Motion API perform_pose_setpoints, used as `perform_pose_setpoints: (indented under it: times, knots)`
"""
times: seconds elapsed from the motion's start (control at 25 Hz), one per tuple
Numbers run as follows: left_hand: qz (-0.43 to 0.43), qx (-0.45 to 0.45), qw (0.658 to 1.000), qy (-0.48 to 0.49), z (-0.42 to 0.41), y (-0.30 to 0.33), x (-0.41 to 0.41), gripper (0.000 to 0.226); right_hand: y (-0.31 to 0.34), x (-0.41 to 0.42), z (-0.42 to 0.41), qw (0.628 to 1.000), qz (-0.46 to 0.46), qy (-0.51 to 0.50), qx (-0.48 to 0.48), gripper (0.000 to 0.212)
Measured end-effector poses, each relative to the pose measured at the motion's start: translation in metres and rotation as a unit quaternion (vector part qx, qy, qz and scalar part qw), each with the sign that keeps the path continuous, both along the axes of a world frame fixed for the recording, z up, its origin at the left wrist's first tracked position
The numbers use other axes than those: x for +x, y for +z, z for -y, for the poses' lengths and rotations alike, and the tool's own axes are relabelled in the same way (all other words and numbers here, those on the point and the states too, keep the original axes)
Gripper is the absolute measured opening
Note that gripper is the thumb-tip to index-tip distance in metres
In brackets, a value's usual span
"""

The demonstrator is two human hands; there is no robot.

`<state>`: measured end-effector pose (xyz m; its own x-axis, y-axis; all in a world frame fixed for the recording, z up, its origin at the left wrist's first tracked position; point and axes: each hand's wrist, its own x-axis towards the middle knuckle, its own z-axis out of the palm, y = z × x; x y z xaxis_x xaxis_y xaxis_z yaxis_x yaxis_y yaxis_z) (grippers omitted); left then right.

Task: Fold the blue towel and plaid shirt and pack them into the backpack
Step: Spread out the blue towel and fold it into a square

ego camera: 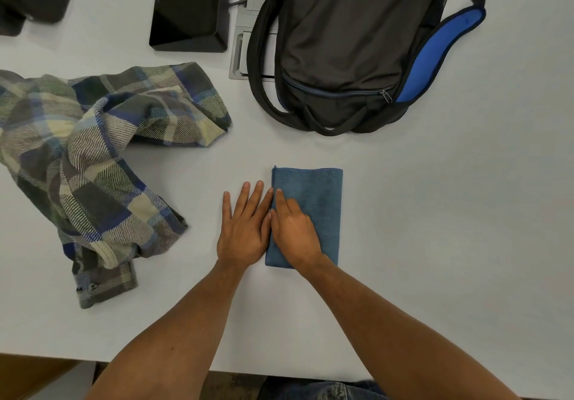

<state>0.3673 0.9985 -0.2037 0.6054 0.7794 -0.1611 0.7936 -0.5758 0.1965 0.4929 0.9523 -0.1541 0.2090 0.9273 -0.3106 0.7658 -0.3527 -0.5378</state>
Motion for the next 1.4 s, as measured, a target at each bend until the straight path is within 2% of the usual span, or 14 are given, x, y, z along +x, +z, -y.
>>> perform_pose_setpoints:
  times: [0.2,0.28,0.44,0.64,0.84,1.12,1.4]
  knots:
    - [0.011,-0.005,1.000,0.008,0.000,0.002,0.001,0.055,0.000,0.004,0.003,0.999,-0.029,0.014,-0.025,0.053]
    - [0.011,-0.007,1.000,0.005,0.000,0.001,0.001,0.056,0.002,0.006,0.004,0.999,-0.035,0.015,-0.004,0.053]
    - [0.009,-0.013,1.000,0.000,-0.001,0.002,0.001,0.062,-0.012,0.018,0.018,0.976,0.127,0.012,0.174,0.036]
    - [0.008,-0.007,1.000,0.007,0.000,0.003,0.001,0.060,-0.010,0.037,0.033,0.970,0.205,0.019,0.131,0.053]
    - [0.013,-0.012,1.000,0.007,0.000,0.004,0.002,0.060,-0.016,0.045,0.034,0.977,0.203,0.036,0.061,0.067]
    - [0.001,-0.013,1.000,0.001,0.000,0.005,0.001,0.064,-0.028,0.043,0.031,0.977,0.204,0.066,0.005,0.075]
    - [-0.007,-0.012,1.000,-0.001,0.000,0.004,0.002,0.065,-0.031,0.042,0.030,0.978,0.202,0.057,0.006,0.076]
